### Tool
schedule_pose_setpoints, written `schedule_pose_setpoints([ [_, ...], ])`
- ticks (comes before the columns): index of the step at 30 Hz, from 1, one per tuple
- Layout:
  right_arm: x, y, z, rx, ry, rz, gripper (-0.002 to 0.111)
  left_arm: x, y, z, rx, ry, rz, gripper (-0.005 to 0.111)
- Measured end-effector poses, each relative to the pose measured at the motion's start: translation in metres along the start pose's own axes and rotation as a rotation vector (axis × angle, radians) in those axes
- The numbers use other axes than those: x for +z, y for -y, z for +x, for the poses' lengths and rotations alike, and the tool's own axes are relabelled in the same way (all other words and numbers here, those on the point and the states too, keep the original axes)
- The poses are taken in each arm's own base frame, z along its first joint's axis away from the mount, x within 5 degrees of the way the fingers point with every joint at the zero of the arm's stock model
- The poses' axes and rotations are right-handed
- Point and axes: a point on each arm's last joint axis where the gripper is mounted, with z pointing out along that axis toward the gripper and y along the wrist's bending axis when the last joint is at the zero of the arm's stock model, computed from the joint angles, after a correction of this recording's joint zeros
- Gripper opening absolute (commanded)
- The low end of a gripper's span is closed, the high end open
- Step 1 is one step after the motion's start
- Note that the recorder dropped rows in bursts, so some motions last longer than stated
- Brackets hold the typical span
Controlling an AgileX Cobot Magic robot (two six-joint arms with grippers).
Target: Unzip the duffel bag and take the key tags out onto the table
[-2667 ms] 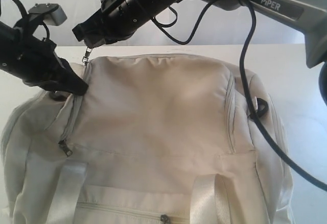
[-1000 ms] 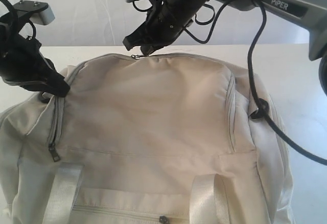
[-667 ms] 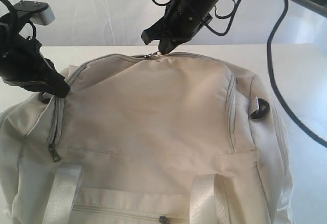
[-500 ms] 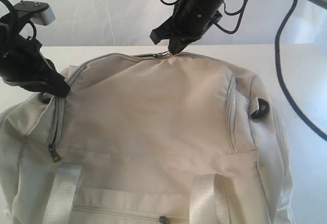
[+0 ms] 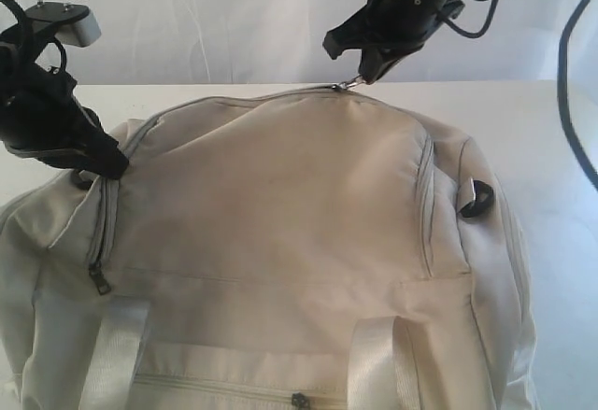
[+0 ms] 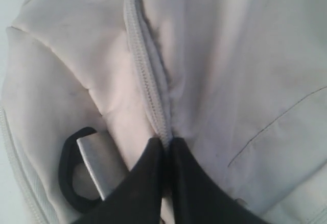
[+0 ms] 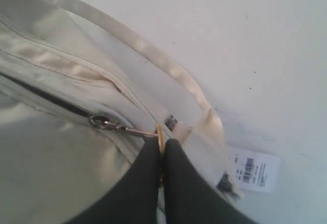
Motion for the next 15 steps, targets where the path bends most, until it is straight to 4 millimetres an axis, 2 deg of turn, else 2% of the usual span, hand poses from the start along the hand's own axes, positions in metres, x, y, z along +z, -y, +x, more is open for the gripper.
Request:
schedule_pose_setpoints([
  [9,-0.027,0.026,0.01,0.078,0.0,0.029,0.0,0.0,0.001,-0.001,-0.006,0.006,0.01,0.0],
  [15,-0.036,0.032,0.021,0.115,-0.011,0.028,0.0,0.0,0.002,-0.001,-0.013,0.014,0.015,0.0],
])
